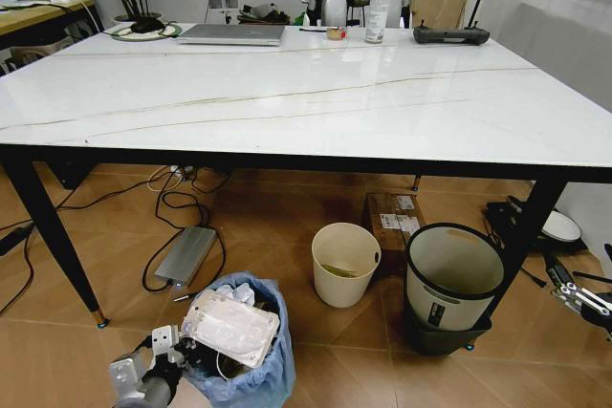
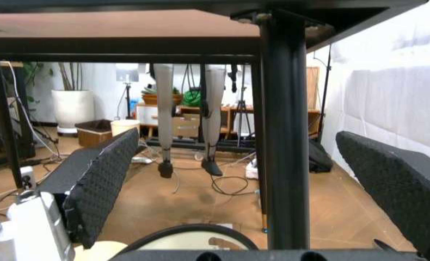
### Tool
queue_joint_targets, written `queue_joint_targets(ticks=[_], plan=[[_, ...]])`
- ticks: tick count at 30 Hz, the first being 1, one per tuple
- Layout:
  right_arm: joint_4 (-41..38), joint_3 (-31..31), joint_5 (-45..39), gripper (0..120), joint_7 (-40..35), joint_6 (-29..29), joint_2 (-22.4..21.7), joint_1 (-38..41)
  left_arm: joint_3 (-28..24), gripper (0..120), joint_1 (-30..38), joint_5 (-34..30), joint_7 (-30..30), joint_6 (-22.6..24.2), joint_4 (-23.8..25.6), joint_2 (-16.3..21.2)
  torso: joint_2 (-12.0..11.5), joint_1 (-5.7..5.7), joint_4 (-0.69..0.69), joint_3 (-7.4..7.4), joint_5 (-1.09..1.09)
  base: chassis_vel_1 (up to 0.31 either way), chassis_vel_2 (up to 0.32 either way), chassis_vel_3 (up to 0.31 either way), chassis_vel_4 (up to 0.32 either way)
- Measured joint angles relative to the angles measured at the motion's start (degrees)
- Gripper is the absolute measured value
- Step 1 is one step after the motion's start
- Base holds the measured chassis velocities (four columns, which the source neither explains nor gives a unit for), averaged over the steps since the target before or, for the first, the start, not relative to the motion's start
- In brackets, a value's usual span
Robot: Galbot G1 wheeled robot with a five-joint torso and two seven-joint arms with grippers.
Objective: Pick up the trash bin and place the trash from the table into it.
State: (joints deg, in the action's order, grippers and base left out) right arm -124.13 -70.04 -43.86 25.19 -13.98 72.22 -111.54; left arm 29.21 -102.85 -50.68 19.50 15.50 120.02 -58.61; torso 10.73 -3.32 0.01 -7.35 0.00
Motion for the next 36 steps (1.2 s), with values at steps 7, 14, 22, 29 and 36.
queue_joint_targets(ticks=[7,14,22,29,36], plan=[[0.0,0.0,0.0,100,0.0,0.0,0.0,0.0,-0.1,0,0.5,0.0,0.0,0.0,-0.7,-0.1,-1.5,0.39,0.00,1.13,0.00,0.000,0.000,0.000,0.000],[0.0,0.0,0.0,100,0.0,0.0,0.0,0.0,-0.3,0,1.1,0.1,0.0,0.1,-1.6,-0.2,-3.1,0.62,0.00,2.43,0.00,0.000,0.000,0.000,0.000],[0.0,0.0,0.0,100,0.0,0.0,0.0,0.0,-0.4,0,1.4,0.1,-0.1,-0.1,-2.2,-0.3,-4.6,0.81,0.00,3.79,0.00,0.000,0.000,0.000,0.000],[0.0,0.0,0.0,100,0.0,0.0,0.0,0.0,-0.4,0,2.1,0.0,0.3,-0.3,-3.5,-0.4,-4.9,0.96,0.00,3.97,0.00,0.000,0.000,0.000,0.000],[0.0,0.0,0.0,100,0.0,0.0,0.0,0.0,-0.7,0,3.3,0.3,0.8,-0.2,-5.2,-0.7,-4.8,0.95,0.00,3.83,0.00,0.000,0.000,0.000,0.000]])
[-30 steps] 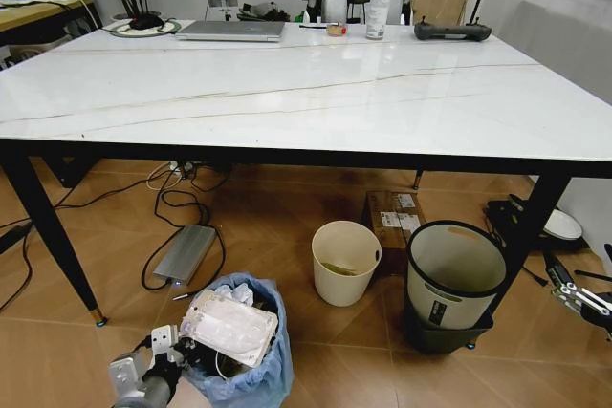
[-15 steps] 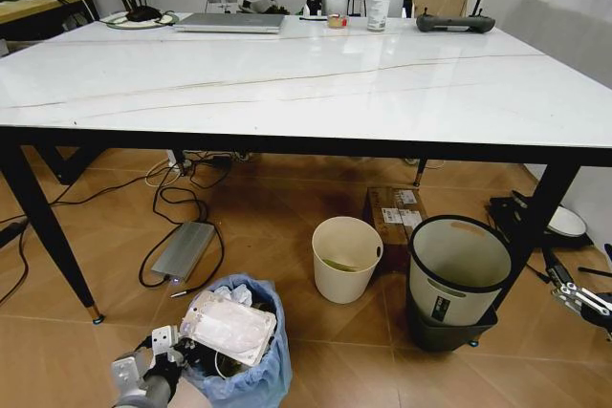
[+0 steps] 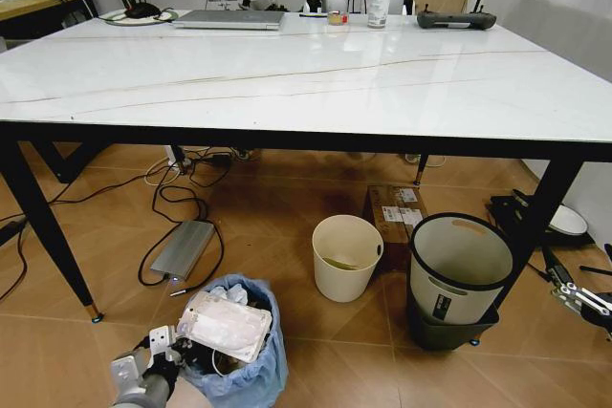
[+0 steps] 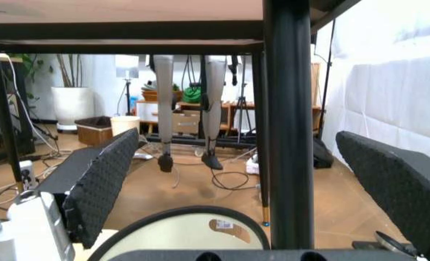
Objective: Pick up the trash bin and place the trash from the table into it.
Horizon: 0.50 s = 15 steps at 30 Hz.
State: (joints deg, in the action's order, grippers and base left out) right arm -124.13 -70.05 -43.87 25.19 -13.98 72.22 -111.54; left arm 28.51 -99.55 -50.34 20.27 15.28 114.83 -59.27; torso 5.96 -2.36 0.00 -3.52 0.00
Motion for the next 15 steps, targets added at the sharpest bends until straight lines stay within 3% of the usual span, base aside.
queue_joint_targets(ticks=[15], plan=[[0.0,0.0,0.0,100,0.0,0.0,0.0,0.0,-1.0,0,3.4,0.5,0.1,0.1,-4.6,-0.5,0.3,-0.08,0.00,-0.21,0.00,0.000,0.000,0.000,0.000]])
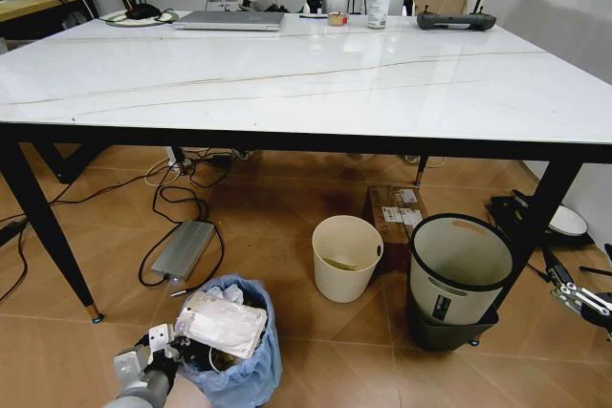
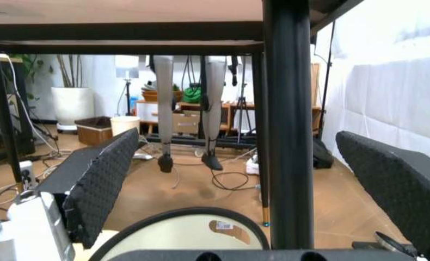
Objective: Pick up the trash bin and place the trash from the table into it.
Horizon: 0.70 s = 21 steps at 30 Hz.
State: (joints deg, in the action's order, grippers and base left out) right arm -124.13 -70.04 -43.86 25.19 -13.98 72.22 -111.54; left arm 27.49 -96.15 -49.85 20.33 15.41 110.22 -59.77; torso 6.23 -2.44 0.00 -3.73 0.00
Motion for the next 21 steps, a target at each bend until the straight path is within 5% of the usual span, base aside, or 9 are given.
queue_joint_targets(ticks=[21], plan=[[0.0,0.0,0.0,100,0.0,0.0,0.0,0.0,-0.7,0,1.9,0.3,-0.1,0.0,-2.7,-0.3,0.2,-0.04,0.00,-0.12,0.00,0.000,0.000,0.000,0.000]])
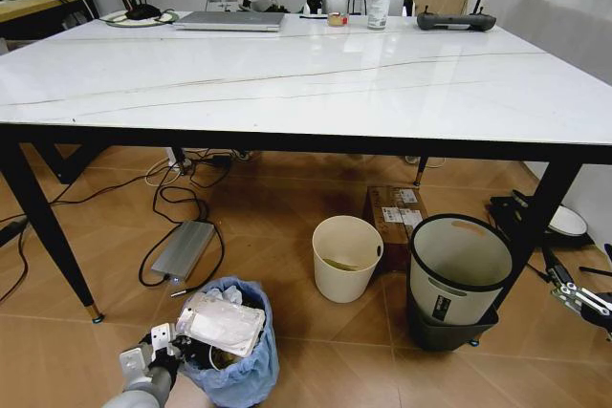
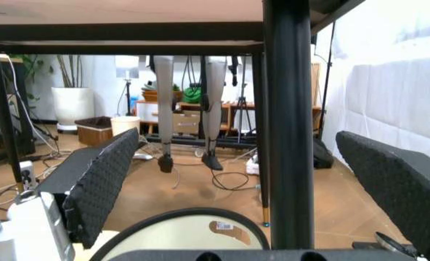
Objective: Pick up the trash bin and place the trash from the table into it.
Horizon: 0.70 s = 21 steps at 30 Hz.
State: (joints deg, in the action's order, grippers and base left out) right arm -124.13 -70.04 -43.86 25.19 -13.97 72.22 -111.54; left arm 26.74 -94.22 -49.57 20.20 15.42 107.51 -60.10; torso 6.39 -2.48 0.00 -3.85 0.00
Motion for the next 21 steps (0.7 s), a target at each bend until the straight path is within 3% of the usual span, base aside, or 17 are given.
queue_joint_targets(ticks=[9,21], plan=[[0.0,0.0,0.0,100,0.0,0.0,0.0,0.0,0.0,1,-0.1,0.0,-0.1,0.0,0.1,0.0,0.0,-0.01,0.00,-0.02,0.00,0.000,0.000,0.000,0.000],[0.0,0.0,0.0,100,0.0,0.0,0.0,0.0,0.0,45,-0.1,0.1,-0.2,0.0,0.4,0.0,0.1,-0.01,0.00,-0.04,0.00,0.000,0.000,0.000,0.000]])
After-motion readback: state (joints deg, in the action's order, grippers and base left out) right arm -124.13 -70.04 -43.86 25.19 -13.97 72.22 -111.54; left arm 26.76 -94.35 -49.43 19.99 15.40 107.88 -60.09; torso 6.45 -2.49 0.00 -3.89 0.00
